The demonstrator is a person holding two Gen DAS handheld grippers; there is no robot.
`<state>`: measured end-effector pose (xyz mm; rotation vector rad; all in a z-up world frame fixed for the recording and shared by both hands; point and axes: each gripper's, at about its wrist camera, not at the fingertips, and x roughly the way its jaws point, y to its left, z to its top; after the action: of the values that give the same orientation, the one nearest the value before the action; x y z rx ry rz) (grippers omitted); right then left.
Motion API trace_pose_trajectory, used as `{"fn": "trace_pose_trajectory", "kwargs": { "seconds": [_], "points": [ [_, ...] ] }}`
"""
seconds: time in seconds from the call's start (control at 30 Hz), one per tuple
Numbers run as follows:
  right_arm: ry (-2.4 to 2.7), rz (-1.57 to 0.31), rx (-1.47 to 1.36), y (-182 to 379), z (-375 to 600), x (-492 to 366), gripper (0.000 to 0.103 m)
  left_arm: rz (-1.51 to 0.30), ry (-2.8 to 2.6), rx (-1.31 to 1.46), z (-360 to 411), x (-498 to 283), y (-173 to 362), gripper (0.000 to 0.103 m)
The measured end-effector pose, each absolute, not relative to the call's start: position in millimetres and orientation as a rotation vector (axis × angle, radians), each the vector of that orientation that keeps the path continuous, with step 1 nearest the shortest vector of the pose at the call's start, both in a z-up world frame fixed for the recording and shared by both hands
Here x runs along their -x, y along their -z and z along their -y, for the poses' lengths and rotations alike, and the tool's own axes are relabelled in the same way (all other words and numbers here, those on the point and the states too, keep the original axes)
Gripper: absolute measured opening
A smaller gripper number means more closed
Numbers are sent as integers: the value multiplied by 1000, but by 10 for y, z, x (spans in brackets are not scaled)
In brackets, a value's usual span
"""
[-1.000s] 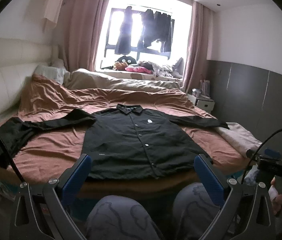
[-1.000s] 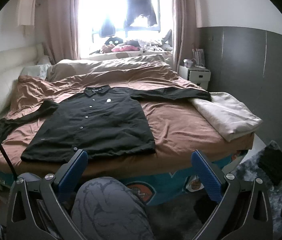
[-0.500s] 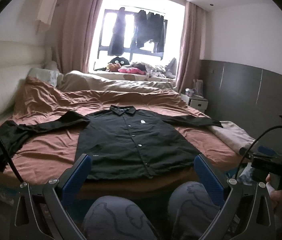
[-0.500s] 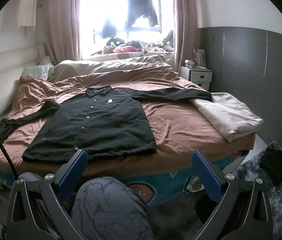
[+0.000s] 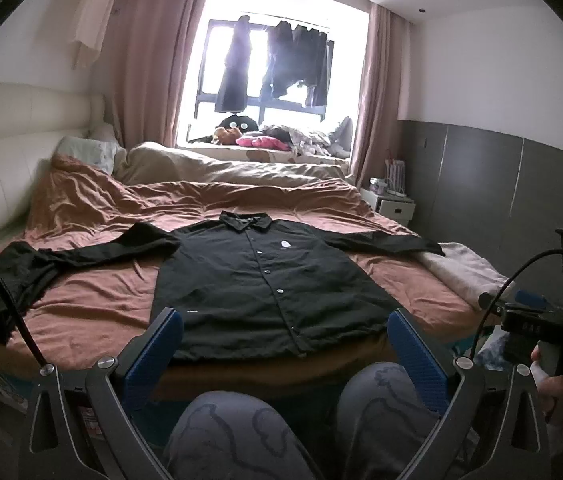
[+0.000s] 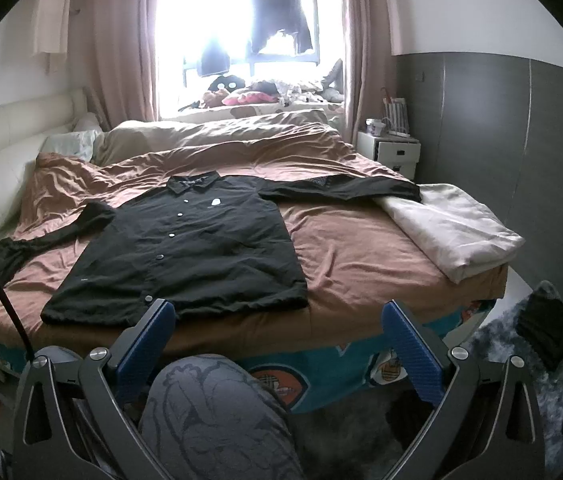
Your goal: Fold large clothes
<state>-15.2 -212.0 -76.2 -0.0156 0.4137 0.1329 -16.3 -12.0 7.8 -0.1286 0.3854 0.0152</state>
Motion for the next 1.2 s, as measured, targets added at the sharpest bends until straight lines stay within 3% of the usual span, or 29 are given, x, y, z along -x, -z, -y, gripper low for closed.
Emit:
{"fn": "trace_pose_trajectory", "kwargs": {
  "seconds": [0.73, 1.2],
  "points": [
    [-139, -428, 16, 727, 2123, 120, 103, -386, -13, 99, 166, 220, -57, 103],
    [-183, -462, 55, 712, 1847, -377, 103, -416, -101, 128, -82, -173, -52, 102]
  ]
}}
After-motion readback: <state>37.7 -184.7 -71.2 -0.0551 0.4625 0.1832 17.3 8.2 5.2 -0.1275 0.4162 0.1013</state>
